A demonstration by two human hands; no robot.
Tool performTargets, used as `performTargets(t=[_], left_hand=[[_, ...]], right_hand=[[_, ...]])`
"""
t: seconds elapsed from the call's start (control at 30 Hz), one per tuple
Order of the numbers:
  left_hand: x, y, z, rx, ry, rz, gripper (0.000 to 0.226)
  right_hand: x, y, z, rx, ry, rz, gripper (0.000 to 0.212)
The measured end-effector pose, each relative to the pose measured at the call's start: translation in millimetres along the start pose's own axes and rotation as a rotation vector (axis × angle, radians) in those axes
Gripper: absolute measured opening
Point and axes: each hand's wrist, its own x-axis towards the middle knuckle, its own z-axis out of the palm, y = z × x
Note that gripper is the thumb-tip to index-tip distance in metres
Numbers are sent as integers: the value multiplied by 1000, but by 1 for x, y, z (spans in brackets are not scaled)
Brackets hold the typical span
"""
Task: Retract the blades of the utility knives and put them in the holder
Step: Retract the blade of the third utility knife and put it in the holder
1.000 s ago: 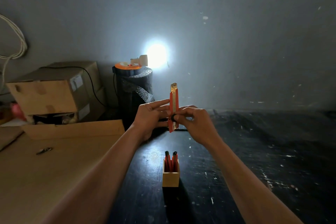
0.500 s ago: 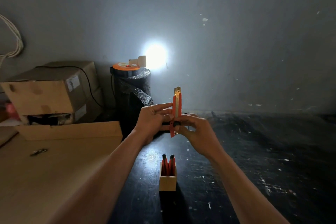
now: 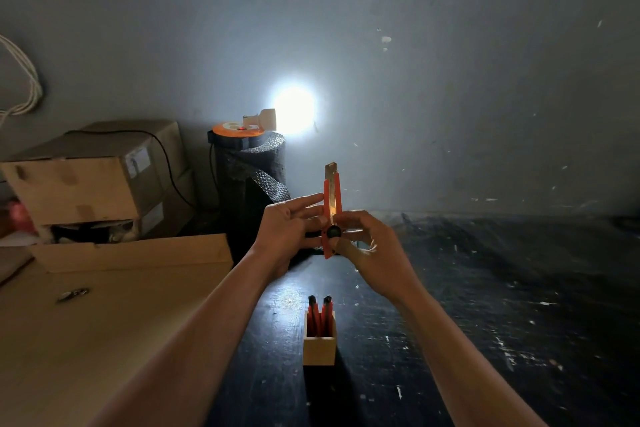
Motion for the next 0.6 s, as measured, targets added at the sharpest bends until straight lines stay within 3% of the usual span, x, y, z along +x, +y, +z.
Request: performTargets(t=[0.43, 0.6], left_hand=[[-1, -4, -2, -11, 8, -4, 43], [2, -7, -5, -5, 21, -3, 43]], right_hand=[[-1, 3, 5, 75, 13, 17, 17], [2, 5, 7, 61, 14, 29, 28]])
